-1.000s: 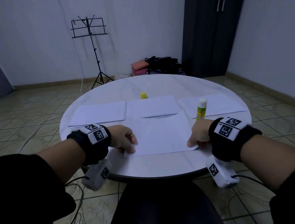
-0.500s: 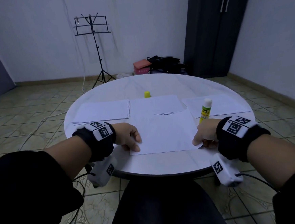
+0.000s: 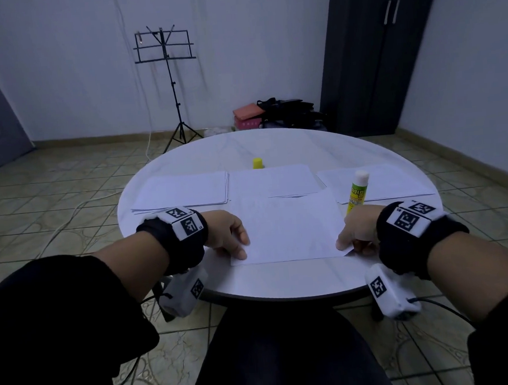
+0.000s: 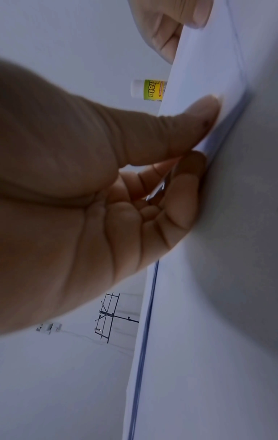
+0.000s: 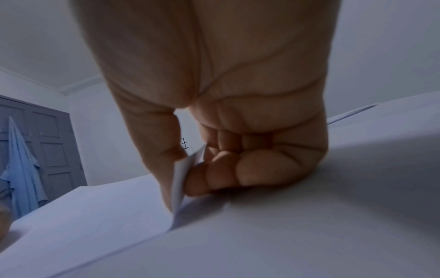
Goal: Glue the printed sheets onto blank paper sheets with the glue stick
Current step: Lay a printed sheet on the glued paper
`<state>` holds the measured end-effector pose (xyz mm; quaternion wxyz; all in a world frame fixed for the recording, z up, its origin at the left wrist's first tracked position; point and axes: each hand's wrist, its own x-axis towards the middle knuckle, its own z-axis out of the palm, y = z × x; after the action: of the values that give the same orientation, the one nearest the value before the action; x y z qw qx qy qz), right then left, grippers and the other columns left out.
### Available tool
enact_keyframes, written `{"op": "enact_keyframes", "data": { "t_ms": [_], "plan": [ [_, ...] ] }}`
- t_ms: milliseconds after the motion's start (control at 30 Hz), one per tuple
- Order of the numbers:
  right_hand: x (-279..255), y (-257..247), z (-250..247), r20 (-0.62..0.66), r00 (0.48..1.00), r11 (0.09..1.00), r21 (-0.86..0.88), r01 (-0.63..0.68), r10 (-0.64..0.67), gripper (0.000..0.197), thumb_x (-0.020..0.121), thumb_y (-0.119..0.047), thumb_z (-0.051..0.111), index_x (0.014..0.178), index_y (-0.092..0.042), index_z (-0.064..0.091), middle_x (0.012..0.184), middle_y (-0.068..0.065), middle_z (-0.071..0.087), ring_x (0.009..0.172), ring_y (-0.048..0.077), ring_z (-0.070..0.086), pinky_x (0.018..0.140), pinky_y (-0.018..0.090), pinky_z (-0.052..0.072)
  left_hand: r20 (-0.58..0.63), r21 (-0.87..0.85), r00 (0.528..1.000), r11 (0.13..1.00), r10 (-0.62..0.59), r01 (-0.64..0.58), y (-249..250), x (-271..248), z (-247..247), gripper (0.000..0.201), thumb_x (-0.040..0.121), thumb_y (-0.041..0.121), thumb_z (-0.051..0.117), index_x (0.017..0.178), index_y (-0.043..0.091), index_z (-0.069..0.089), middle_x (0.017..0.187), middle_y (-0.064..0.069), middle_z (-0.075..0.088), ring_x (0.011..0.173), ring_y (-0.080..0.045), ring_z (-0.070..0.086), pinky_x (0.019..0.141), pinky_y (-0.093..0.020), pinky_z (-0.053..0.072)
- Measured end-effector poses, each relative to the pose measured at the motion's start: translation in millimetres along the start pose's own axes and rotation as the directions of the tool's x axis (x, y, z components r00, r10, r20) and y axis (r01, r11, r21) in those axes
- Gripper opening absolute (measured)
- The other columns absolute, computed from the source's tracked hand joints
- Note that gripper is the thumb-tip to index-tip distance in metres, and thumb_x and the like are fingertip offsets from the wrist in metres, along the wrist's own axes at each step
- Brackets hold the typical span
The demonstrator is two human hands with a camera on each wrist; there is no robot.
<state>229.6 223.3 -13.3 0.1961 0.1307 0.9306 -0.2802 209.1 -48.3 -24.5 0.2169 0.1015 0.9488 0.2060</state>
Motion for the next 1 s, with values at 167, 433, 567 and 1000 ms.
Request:
{"op": "enact_keyframes", "data": {
  "t_ms": [167,433,567,1000],
  "plan": [
    [2.1,1.4,-0.2,0.002,1.0,1.0,-0.02,0.01,-0.01,0.015,0.074,-0.001,0.072,0.07,0.0,0.058,0.069,0.02,0.063,0.068,0.031,0.056,0.067,0.036,0.046,0.001,0.01,1.0,1.0,0.004,-0.004,2.0,-1.3,1.4,0.025,0.074,0.02,0.081,0.079,0.028,0.057,0.065,0.008,0.057,0.052,-0.006,0.052,0.057,-0.014,0.043],
    [0.1,-2.2,-8.9,-0.017,0.998,0.968,-0.243,0.058,-0.064,0.034,0.076,-0.028,0.077,0.063,-0.011,0.051,0.066,0.004,0.058,0.068,0.022,0.055,0.065,0.025,0.043,-0.007,0.069,1.0,0.998,0.005,-0.004,4.9,0.0,2.8,0.025,0.074,0.021,0.08,0.079,0.028,0.058,0.061,0.01,0.057,0.05,-0.004,0.053,0.061,-0.016,0.044],
    [-0.3,1.0,-10.5,0.028,0.996,0.966,-0.243,0.089,-0.085,0.034,0.08,-0.028,0.074,0.063,-0.011,0.05,0.064,0.003,0.057,0.073,0.023,0.057,0.064,0.025,0.043,0.003,0.067,1.0,0.998,-0.004,0.003,4.7,1.9,2.2,0.025,0.073,0.02,0.081,0.079,0.028,0.058,0.062,0.01,0.058,0.044,-0.001,0.052,0.057,-0.014,0.045],
    [5.7,3.0,-8.1,0.031,0.992,0.962,-0.242,0.124,-0.12,0.04,0.078,-0.018,0.076,0.058,-0.011,0.042,0.054,0.003,0.051,0.062,0.022,0.051,0.053,0.024,0.038,0.015,0.069,1.0,0.998,-0.009,0.008,3.0,5.2,0.2,0.024,0.072,0.021,0.082,0.078,0.029,0.06,0.047,0.016,0.055,0.041,0.001,0.05,0.056,-0.015,0.043]
  ]
}}
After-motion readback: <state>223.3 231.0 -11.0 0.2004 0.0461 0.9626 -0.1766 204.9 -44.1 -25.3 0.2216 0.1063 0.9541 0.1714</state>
